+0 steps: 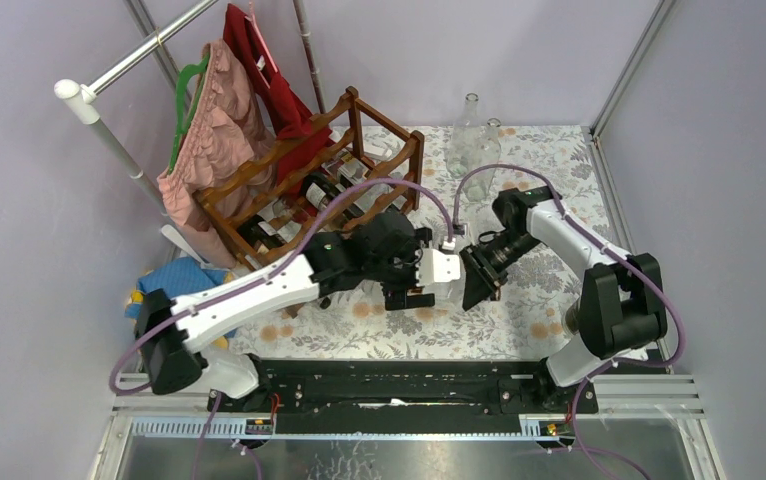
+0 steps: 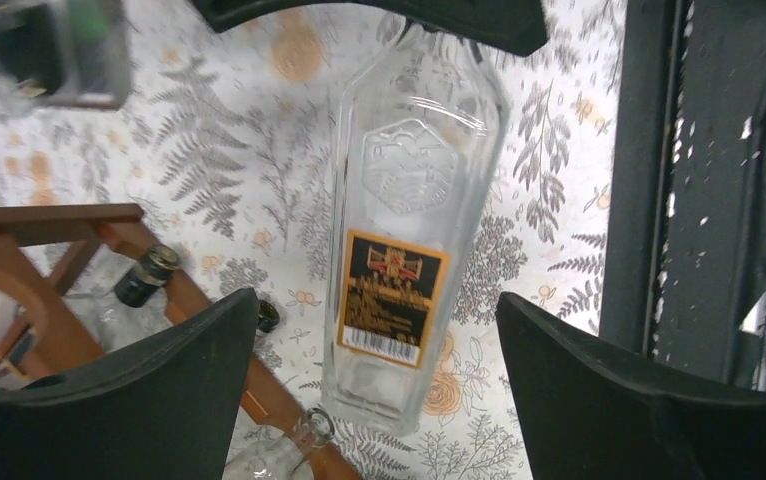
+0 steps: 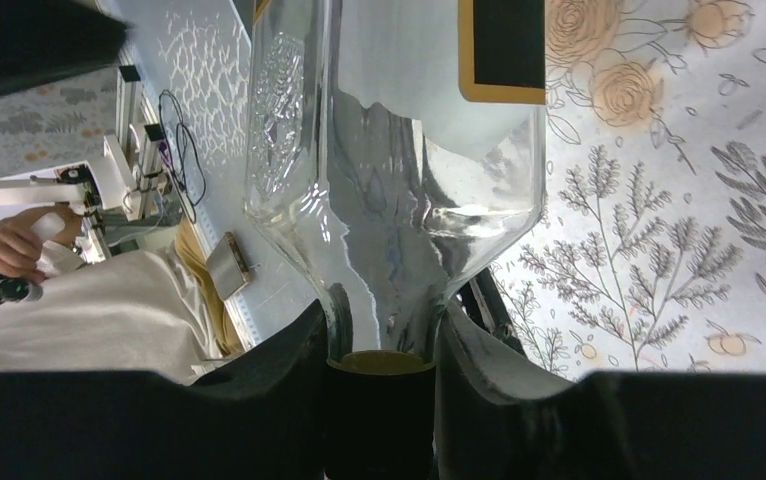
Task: Put the wine bottle on the wine rack
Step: Pick up the wine bottle from the center of the board.
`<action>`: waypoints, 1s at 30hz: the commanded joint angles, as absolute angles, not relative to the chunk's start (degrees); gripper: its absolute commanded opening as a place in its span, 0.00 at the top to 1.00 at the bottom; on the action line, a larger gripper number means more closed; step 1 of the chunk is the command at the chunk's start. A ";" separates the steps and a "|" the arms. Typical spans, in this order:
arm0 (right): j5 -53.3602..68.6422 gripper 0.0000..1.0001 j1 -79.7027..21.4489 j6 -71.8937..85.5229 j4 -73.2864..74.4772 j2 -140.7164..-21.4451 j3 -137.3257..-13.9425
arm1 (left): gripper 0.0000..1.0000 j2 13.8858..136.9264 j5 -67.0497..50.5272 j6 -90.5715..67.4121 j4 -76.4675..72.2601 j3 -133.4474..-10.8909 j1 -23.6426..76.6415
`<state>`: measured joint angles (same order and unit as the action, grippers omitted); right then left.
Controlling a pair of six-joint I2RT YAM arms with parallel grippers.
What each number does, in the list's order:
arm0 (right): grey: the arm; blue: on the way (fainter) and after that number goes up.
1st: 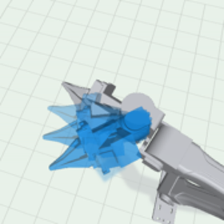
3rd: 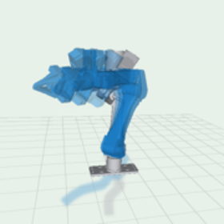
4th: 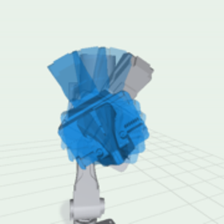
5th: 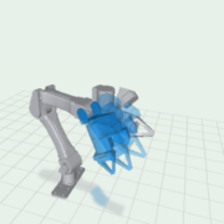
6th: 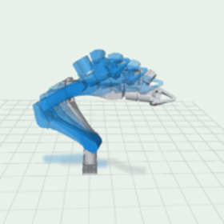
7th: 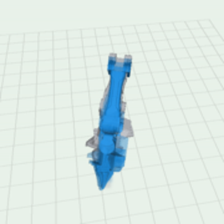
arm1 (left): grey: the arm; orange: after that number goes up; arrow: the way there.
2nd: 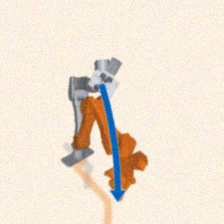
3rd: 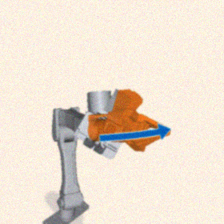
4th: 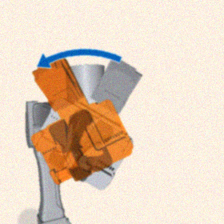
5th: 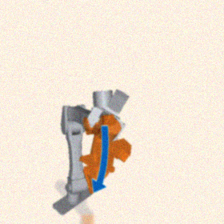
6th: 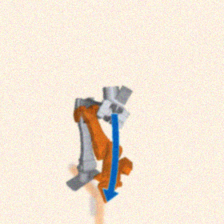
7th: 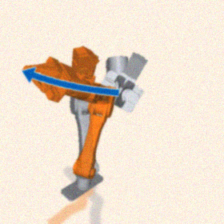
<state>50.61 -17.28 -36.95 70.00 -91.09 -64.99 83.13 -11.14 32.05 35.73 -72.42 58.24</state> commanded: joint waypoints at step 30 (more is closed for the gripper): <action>66.39 1.00 -7.75 -15.97 50.05 -81.95 -75.83 | 0.01 77.52 -18.42 3.71 17.86 -97.20 39.11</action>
<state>55.86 -8.91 -18.44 56.51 -86.06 -71.26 78.46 -16.58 5.78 23.75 -98.56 39.51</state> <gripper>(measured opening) 0.401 0.986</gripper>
